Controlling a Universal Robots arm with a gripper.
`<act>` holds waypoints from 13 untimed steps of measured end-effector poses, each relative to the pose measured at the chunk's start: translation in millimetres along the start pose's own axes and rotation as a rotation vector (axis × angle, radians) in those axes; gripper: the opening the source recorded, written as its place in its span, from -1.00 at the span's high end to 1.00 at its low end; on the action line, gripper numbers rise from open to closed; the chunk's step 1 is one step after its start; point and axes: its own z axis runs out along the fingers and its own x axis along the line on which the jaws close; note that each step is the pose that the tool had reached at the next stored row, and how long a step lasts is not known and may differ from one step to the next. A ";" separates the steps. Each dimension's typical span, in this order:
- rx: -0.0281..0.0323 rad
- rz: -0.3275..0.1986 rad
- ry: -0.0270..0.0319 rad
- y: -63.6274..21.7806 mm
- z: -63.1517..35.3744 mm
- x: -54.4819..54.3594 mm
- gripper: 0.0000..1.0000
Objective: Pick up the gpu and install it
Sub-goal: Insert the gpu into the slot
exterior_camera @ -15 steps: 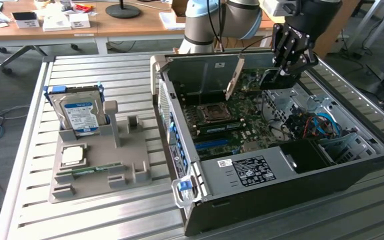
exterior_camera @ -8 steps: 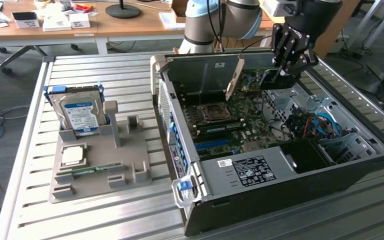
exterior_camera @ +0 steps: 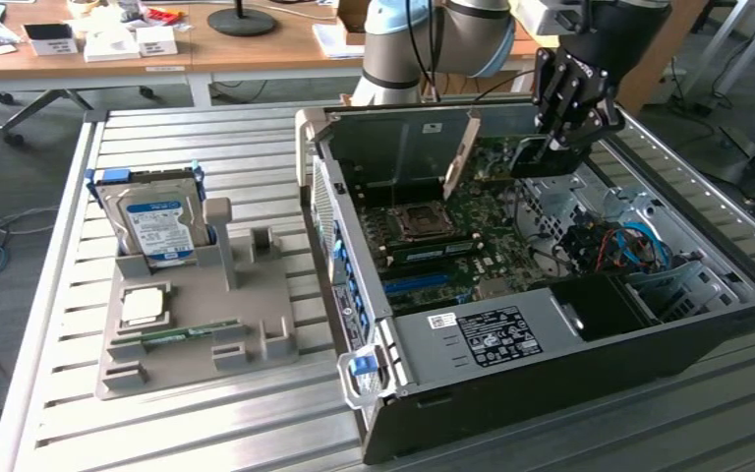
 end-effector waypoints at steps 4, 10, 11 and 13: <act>0.0005 0.000 0.0000 0.1 3.2 0.7 0.47; 0.0006 -0.002 -0.0002 0.5 6.7 5.4 0.47; 0.0005 -0.002 0.0001 0.8 8.2 5.8 0.47; 0.0005 -0.002 -0.0001 1.4 11.2 6.4 0.47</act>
